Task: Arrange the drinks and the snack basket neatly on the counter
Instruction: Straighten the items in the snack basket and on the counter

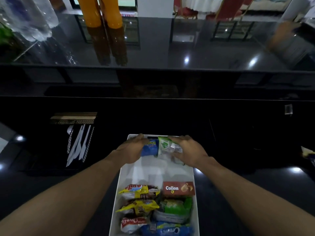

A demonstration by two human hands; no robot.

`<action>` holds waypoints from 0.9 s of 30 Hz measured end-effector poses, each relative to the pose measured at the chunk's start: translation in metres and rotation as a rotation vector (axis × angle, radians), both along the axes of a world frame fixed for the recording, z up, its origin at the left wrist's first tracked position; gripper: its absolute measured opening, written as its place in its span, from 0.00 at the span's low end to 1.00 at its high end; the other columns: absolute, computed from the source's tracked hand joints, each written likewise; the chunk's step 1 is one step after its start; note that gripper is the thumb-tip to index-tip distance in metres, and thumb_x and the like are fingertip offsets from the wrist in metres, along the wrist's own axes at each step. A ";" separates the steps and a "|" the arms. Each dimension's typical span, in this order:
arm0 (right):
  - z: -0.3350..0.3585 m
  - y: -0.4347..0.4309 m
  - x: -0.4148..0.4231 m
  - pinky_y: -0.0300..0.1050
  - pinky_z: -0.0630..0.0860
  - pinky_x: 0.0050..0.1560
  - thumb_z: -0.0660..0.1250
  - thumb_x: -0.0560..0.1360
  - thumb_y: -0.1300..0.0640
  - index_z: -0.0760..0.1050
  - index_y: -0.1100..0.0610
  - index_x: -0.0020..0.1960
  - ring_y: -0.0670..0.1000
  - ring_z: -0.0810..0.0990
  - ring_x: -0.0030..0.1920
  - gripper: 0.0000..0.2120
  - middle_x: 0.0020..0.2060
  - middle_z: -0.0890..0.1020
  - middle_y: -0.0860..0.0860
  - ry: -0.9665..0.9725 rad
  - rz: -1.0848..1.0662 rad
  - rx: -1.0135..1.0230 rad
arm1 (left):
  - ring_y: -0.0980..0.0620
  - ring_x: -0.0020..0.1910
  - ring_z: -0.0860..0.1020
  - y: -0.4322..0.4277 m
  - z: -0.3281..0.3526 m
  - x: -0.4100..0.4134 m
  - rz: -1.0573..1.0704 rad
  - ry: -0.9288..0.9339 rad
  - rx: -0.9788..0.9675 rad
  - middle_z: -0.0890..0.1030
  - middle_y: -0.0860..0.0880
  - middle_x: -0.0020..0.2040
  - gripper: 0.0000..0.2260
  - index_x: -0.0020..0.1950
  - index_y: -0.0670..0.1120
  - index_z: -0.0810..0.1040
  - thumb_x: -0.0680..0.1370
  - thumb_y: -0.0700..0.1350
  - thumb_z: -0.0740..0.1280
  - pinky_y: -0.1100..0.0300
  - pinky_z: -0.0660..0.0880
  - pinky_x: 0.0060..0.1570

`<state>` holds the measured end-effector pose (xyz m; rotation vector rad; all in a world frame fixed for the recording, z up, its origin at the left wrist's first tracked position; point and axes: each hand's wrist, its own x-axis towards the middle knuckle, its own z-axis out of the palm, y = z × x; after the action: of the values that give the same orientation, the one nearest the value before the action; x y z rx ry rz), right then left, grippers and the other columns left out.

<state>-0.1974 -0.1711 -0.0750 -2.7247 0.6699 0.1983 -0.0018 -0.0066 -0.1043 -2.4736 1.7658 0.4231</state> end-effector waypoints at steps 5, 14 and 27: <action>-0.009 -0.008 0.004 0.48 0.61 0.68 0.62 0.82 0.45 0.52 0.42 0.82 0.51 0.62 0.74 0.32 0.75 0.68 0.46 0.022 0.030 -0.174 | 0.47 0.73 0.66 -0.005 -0.003 0.003 0.043 -0.086 -0.093 0.66 0.48 0.76 0.30 0.80 0.51 0.57 0.80 0.42 0.64 0.55 0.64 0.70; -0.017 -0.018 0.009 0.47 0.62 0.68 0.63 0.82 0.48 0.51 0.43 0.82 0.51 0.63 0.74 0.33 0.77 0.66 0.46 -0.004 0.015 -0.129 | 0.45 0.67 0.66 -0.002 -0.004 0.006 -0.043 -0.271 0.001 0.66 0.49 0.69 0.33 0.81 0.55 0.53 0.79 0.42 0.64 0.54 0.65 0.61; -0.021 -0.021 0.009 0.55 0.58 0.67 0.63 0.78 0.43 0.43 0.38 0.81 0.53 0.52 0.75 0.40 0.77 0.56 0.49 0.045 0.026 -0.110 | 0.48 0.72 0.62 0.003 -0.009 0.007 -0.071 -0.237 -0.048 0.61 0.50 0.76 0.31 0.81 0.51 0.50 0.82 0.46 0.62 0.55 0.61 0.71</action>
<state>-0.1881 -0.1919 -0.0962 -2.8432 0.6766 0.2365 0.0054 -0.0037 -0.1134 -2.3675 1.7784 0.0786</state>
